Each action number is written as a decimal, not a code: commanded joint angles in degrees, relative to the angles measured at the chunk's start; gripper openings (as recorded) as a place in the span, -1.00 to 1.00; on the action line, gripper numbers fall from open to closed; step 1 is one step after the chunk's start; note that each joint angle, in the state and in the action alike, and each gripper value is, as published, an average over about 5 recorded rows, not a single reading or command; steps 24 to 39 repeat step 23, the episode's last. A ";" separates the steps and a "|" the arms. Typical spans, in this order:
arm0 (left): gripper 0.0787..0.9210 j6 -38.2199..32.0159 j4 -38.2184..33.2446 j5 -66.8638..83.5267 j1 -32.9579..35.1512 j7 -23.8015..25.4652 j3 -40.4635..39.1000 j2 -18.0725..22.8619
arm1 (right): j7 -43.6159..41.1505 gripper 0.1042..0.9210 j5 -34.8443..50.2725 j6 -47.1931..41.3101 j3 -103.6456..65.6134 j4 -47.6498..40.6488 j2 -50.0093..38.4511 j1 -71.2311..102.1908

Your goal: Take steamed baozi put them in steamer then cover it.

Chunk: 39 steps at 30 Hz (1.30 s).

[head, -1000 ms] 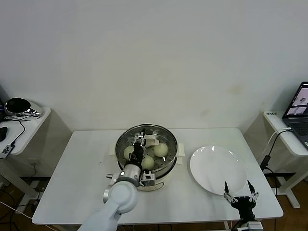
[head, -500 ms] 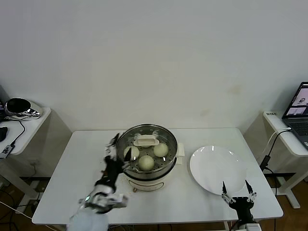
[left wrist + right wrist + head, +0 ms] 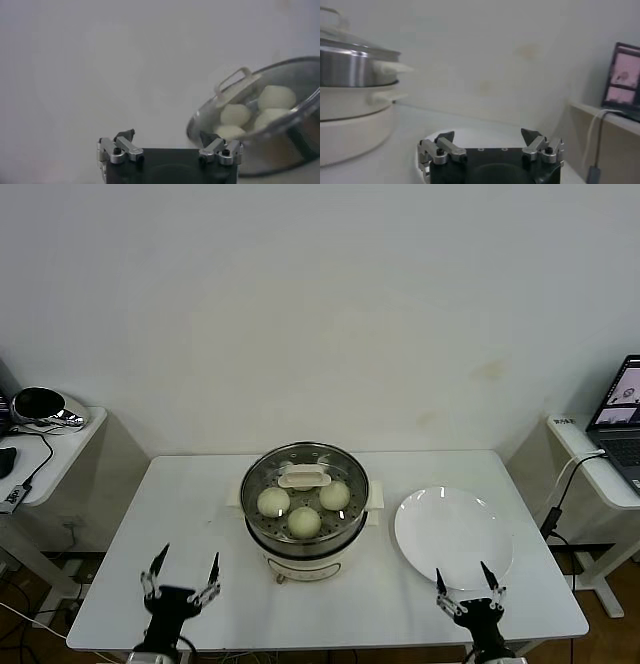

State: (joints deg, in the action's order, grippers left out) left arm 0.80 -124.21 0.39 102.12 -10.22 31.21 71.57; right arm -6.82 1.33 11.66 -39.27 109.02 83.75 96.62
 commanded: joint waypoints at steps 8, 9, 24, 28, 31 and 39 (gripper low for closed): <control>0.77 -7.53 5.97 16.08 9.76 1.58 4.01 3.90 | 0.84 0.76 4.20 -1.47 4.88 2.47 -3.24 4.70; 0.77 -7.36 6.04 15.80 9.71 1.78 4.00 3.87 | 0.80 0.76 4.44 -1.95 4.96 2.71 -3.24 4.83; 0.77 -7.34 7.34 14.37 8.13 2.17 3.92 4.40 | 1.06 0.76 5.01 -4.92 4.79 6.39 -2.72 6.22; 0.77 -7.34 7.34 14.37 8.13 2.17 3.92 4.40 | 1.06 0.76 5.01 -4.92 4.79 6.39 -2.72 6.22; 0.77 -7.34 7.34 14.37 8.13 2.17 3.92 4.40 | 1.06 0.76 5.01 -4.92 4.79 6.39 -2.72 6.22; 0.77 -7.34 7.34 14.37 8.13 2.17 3.92 4.40 | 1.06 0.76 5.01 -4.92 4.79 6.39 -2.72 6.22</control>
